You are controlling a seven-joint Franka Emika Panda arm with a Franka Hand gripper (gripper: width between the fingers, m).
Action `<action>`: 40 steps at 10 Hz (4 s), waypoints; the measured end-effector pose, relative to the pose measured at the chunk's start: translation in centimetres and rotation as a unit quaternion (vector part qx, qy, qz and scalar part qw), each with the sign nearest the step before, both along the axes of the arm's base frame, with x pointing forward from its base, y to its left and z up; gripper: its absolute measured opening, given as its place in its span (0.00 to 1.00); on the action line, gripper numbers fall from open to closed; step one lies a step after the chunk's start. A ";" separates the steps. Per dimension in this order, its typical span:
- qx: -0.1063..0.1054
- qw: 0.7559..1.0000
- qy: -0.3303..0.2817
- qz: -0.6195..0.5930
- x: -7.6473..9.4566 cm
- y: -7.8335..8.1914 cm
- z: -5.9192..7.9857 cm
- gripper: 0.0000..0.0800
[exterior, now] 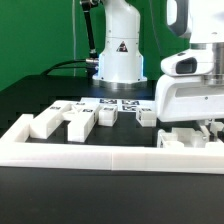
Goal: Assemble chair
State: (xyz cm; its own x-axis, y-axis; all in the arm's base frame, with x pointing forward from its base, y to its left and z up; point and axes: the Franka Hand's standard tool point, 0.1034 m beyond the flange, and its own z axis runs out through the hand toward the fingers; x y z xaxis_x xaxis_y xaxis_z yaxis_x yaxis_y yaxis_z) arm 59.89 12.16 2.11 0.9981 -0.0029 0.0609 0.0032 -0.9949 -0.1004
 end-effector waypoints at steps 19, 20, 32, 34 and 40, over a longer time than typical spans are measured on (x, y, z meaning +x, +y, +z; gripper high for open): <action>-0.029 0.992 0.123 0.003 -9.5 -9.5 3.3 0.81; -0.029 0.988 0.149 0.000 -10.4 -10.0 3.1 0.81; -0.014 0.913 0.406 0.033 -12.8 -9.2 0.1 0.81; -0.015 0.912 0.408 0.033 -13.5 -9.2 -0.7 0.81; -0.017 0.907 0.419 0.035 -15.6 -9.0 -1.9 0.76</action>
Offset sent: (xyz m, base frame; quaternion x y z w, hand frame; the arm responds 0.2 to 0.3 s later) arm -0.0110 -0.0052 0.0308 0.0097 -0.0205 0.0148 0.9996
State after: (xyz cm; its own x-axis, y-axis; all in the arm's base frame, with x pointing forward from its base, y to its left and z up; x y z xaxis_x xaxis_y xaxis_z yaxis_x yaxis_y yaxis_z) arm 44.29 3.18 0.25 0.6911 0.0488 -0.7211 0.0026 -0.9979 -0.0651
